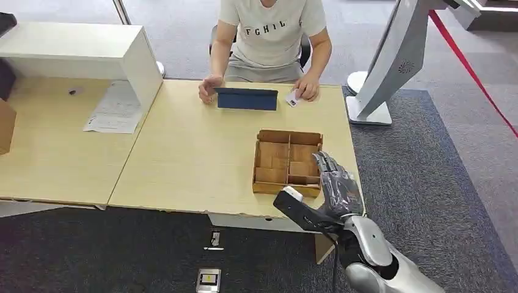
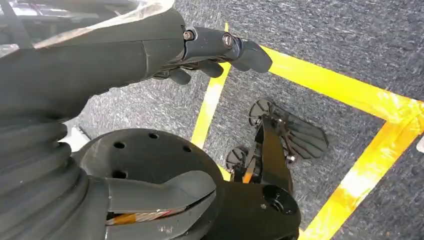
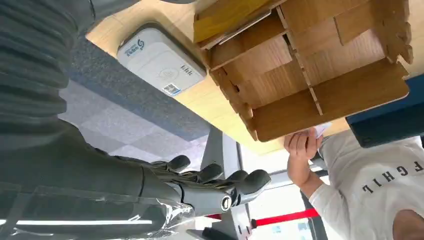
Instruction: Pass the card to the sensor for recognition and then transmit it.
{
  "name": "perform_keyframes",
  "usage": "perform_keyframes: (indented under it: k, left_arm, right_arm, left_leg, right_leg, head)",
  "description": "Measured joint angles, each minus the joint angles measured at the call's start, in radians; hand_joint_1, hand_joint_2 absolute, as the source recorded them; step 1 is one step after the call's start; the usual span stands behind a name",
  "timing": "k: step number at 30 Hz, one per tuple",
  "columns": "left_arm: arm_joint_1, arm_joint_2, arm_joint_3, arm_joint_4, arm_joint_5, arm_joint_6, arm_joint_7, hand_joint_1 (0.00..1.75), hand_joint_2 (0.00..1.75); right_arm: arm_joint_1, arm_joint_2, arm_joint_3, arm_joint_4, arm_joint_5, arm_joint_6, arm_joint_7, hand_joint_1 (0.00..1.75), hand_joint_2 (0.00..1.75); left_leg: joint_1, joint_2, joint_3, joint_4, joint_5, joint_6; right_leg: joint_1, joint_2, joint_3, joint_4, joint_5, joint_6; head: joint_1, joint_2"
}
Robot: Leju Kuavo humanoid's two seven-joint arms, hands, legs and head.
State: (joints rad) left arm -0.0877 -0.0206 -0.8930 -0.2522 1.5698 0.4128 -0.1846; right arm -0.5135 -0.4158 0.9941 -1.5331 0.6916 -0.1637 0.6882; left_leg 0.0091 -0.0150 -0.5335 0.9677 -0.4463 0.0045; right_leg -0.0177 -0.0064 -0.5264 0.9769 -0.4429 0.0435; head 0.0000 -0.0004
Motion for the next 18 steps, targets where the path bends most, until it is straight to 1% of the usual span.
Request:
perform_keyframes:
  k: [8, 13, 18]
  left_arm:
    - [0.000, 0.003, 0.000, 0.000, 0.000, -0.002, -0.002, 0.00, 1.75]
    - [0.000, 0.005, 0.000, 0.000, 0.000, -0.003, -0.006, 0.00, 1.75]
    - [0.000, 0.007, 0.000, 0.000, 0.000, -0.008, -0.006, 0.00, 1.75]
  right_arm:
    - [-0.004, 0.032, 0.009, 0.065, 0.018, -0.006, -0.011, 0.00, 1.75]
    - [-0.006, 0.046, 0.016, 0.103, 0.052, -0.014, -0.009, 0.00, 1.75]
    - [-0.005, 0.059, 0.016, 0.143, 0.054, -0.021, -0.009, 0.00, 1.75]
  left_leg:
    - [0.000, 0.000, 0.000, 0.000, 0.000, 0.000]
    - [0.000, 0.000, 0.000, 0.000, 0.000, 0.000]
    - [0.000, 0.000, 0.000, 0.000, 0.000, 0.000]
  right_leg:
    - [0.000, 0.000, 0.000, 0.000, 0.000, 0.000]
    - [0.000, 0.000, 0.000, 0.000, 0.000, 0.000]
    - [0.000, 0.000, 0.000, 0.000, 0.000, 0.000]
  head:
    - [0.000, 0.000]
    - [0.000, 0.000]
    - [0.000, 0.000]
